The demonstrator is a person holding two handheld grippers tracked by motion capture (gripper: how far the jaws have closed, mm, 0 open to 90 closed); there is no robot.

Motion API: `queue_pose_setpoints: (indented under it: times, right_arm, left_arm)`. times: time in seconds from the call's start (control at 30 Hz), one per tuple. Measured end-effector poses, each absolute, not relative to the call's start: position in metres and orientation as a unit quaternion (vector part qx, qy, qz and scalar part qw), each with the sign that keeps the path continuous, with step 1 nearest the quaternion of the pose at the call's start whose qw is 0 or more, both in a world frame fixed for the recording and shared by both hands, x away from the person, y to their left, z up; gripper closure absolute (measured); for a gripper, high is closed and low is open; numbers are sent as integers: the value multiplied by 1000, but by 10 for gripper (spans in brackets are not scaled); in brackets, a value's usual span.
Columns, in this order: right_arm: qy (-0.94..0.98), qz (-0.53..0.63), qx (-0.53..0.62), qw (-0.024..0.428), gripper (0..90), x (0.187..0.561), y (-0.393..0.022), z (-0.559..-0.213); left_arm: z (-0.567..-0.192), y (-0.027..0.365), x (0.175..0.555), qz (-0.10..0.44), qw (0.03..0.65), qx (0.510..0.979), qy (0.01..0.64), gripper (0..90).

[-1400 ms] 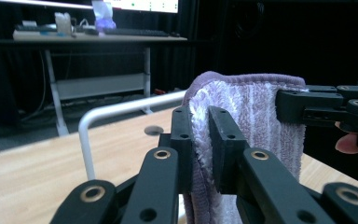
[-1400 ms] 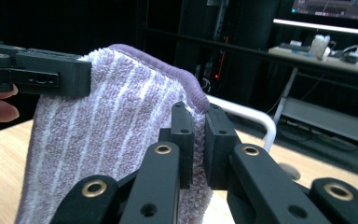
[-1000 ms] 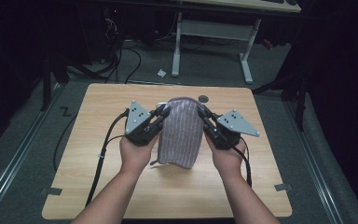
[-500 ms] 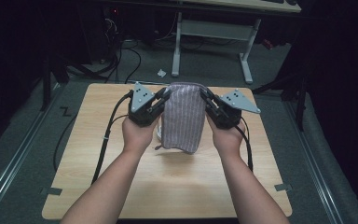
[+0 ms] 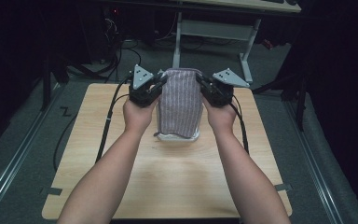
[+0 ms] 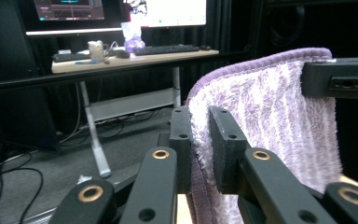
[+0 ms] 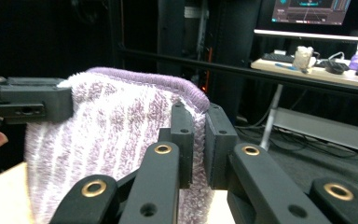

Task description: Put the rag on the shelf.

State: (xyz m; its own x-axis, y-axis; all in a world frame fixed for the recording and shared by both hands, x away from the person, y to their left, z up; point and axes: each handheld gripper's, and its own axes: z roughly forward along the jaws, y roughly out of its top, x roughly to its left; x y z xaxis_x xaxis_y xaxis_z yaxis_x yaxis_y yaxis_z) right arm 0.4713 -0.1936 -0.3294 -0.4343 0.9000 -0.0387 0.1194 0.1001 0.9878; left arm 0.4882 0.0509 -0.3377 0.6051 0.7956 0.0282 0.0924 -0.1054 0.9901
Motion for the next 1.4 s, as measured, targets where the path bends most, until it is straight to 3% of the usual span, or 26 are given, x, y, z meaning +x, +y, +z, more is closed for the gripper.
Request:
queue_pose_setpoints:
  times: [0.23, 0.5, 0.57, 0.67, 0.83, 1.4]
  right_arm:
    - [660, 524, 408, 350, 841, 502, -194, -332]
    - [692, 479, 433, 323, 817, 530, -192, -354]
    - [696, 474, 443, 307, 765, 534, -193, -361]
    - [705, 467, 454, 279, 674, 538, -195, -368]
    - [704, 471, 447, 289, 635, 532, -196, -363]
    - [713, 468, 423, 307, 553, 488, -191, -353]
  left_arm:
    - [-341, 46, 518, 295, 565, 688, 346, 798]
    - [-368, 43, 545, 249, 523, 713, 395, 781]
    - [-372, 42, 547, 241, 510, 722, 399, 762]
    - [-373, 40, 543, 249, 508, 725, 393, 656]
    - [-367, 44, 536, 249, 521, 710, 402, 569]
    - [-357, 61, 501, 243, 533, 705, 399, 512]
